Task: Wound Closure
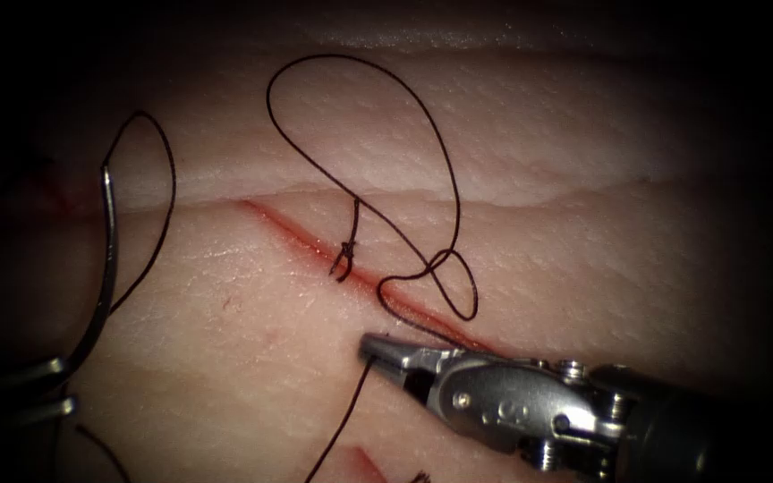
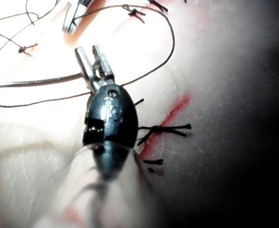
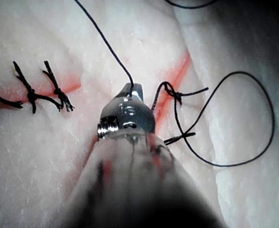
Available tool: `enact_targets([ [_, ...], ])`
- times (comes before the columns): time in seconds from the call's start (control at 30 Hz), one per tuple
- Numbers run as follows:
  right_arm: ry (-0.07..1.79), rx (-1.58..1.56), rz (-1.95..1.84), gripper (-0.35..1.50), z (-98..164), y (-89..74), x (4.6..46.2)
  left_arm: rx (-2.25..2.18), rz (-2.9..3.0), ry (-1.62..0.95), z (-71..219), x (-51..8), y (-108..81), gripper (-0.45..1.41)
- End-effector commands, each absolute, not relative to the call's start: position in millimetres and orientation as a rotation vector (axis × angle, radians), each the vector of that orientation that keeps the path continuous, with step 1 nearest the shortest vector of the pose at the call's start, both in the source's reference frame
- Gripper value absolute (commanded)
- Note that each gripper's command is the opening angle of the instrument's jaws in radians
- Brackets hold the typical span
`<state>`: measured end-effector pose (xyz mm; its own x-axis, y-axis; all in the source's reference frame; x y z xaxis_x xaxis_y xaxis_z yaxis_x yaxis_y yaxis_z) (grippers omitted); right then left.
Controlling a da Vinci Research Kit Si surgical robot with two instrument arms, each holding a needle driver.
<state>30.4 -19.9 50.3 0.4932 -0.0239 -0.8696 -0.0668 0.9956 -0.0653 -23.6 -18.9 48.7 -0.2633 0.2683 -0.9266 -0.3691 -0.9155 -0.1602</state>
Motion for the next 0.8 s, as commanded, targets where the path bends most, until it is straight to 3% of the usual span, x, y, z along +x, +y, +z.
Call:
enact_targets([
  [0.03,1.090,-0.072,0.002,-0.35,48.9,-21.3,31.2,-1.603,2.215,0.121,49.3,-24.1,-19.1,-0.45],
  [0.6,1.325,0.115,-0.111,-0.35,30.9,-30.8,34.7,-1.603,2.215,0.122,49.4,-24.1,-19.1,-0.45],
  [0.67,1.327,0.076,-0.057,0.84,31.0,-28.8,34.3,-1.603,2.216,0.122,49.4,-24.1,-19.1,-0.45],
  [0.73,1.306,0.043,-0.003,1.20,31.5,-26.7,33.3,-1.603,2.216,0.122,49.4,-24.1,-19.1,-0.45],
  [0.8,1.283,0.013,0.032,1.23,32.3,-24.6,31.9,-1.603,2.216,0.122,49.4,-24.1,-19.1,-0.45],
])
